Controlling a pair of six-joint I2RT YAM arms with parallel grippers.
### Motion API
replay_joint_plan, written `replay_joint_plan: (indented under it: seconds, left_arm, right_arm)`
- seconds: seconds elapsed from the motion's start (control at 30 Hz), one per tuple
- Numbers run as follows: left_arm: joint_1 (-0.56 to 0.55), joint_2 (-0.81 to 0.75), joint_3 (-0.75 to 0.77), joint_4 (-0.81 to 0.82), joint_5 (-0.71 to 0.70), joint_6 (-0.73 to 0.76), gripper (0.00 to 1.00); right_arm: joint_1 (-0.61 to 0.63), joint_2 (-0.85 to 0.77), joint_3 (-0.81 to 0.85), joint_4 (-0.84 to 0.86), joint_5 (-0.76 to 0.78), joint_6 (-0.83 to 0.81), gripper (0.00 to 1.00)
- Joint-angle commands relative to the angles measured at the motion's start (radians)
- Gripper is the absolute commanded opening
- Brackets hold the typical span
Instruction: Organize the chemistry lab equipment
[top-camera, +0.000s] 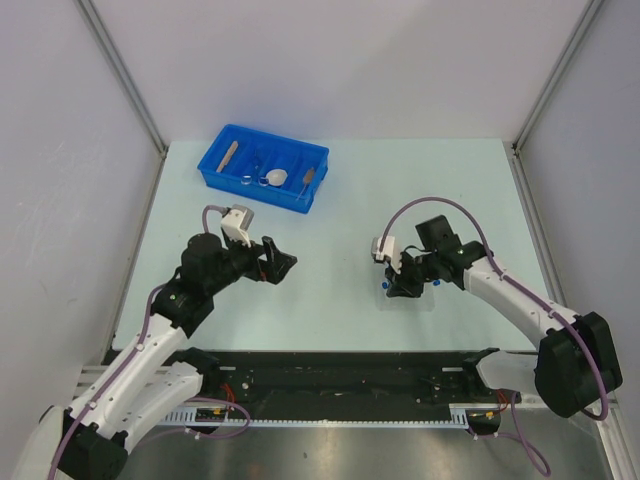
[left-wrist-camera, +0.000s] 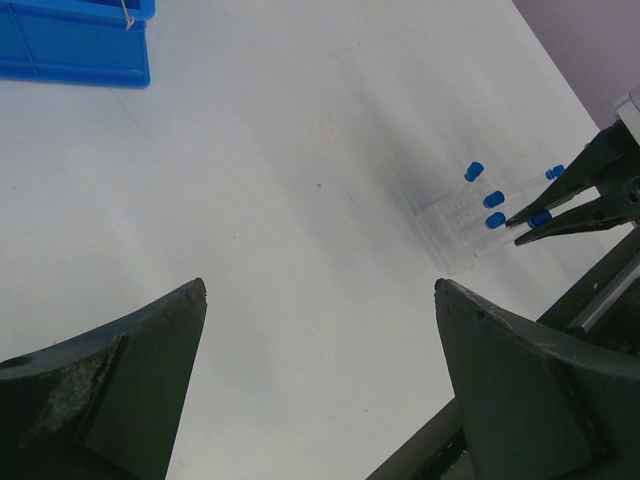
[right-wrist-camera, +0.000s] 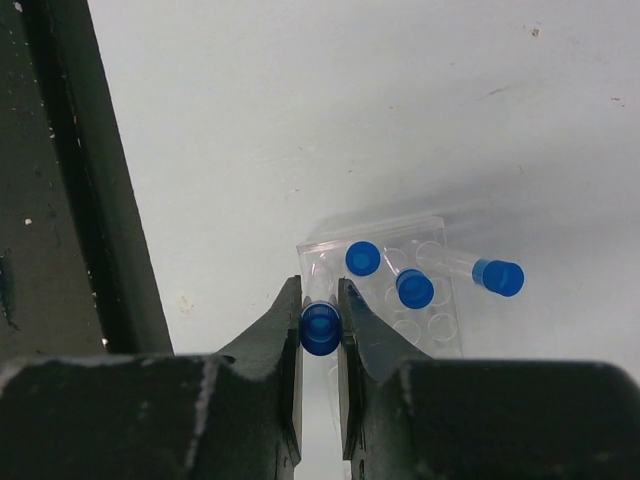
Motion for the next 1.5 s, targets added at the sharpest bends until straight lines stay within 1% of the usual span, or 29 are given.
replay_joint_plan:
  seconds: [0.0, 0.27, 0.5, 0.57, 0.7, 0.77, 0.83, 1.03, 1.1, 1.2, 1.27, 1.33, 1.4, 1.47]
  left_arm:
    - [0.007, -0.014, -0.003, 0.009, -0.004, -0.020, 1.00]
    - [0.007, -0.014, -0.003, 0.012, -0.001, -0.021, 1.00]
    - [0.007, -0.018, -0.003, 0.008, -0.002, -0.021, 1.00]
    - [0.007, -0.025, -0.003, 0.003, -0.005, -0.021, 1.00]
    - [0.007, -0.037, 0.009, -0.020, -0.012, -0.018, 1.00]
    - [0.006, -0.040, 0.029, -0.046, -0.019, -0.012, 1.00]
    - [0.007, -0.043, 0.055, -0.066, -0.025, 0.003, 1.00]
    - [0.012, -0.045, 0.127, -0.130, -0.058, 0.037, 1.00]
    - [0.016, -0.046, 0.147, -0.141, -0.056, 0.037, 1.00]
    - [0.019, -0.054, 0.175, -0.163, -0.056, 0.031, 1.00]
    - [0.021, -0.063, 0.189, -0.186, -0.061, 0.029, 1.00]
    - [0.025, -0.072, 0.215, -0.213, -0.071, 0.029, 1.00]
    - [0.032, -0.087, 0.244, -0.232, -0.091, 0.035, 1.00]
    - [0.041, -0.103, 0.264, -0.256, -0.102, 0.040, 1.00]
  right_arm:
    - [0.013, 0.002, -0.017, 0.052, 0.033, 0.001, 0.12]
    - [0.020, 0.006, -0.046, 0.067, 0.069, 0.001, 0.13]
    - [0.031, 0.019, -0.060, 0.057, 0.067, -0.005, 0.21]
    - [0.033, 0.012, -0.061, 0.052, 0.067, -0.005, 0.25]
    - [0.029, -0.021, -0.054, 0.043, 0.079, 0.018, 0.50]
    - [0.020, -0.038, -0.039, 0.005, 0.072, 0.018, 0.55]
    - [-0.013, -0.064, -0.002, -0.043, 0.058, 0.018, 0.57]
    - [-0.119, -0.139, 0.116, -0.178, -0.003, 0.008, 0.64]
    - [-0.141, -0.155, 0.139, -0.193, -0.014, 0.020, 0.66]
    - [-0.182, -0.179, 0.179, -0.213, -0.020, 0.046, 0.71]
    - [-0.217, -0.196, 0.216, -0.212, -0.011, 0.070, 0.78]
    - [-0.262, -0.213, 0.242, -0.183, -0.001, 0.136, 0.84]
    - [-0.291, -0.221, 0.287, -0.141, 0.032, 0.191, 0.93]
    - [-0.335, -0.221, 0.319, -0.118, 0.062, 0.271, 0.97]
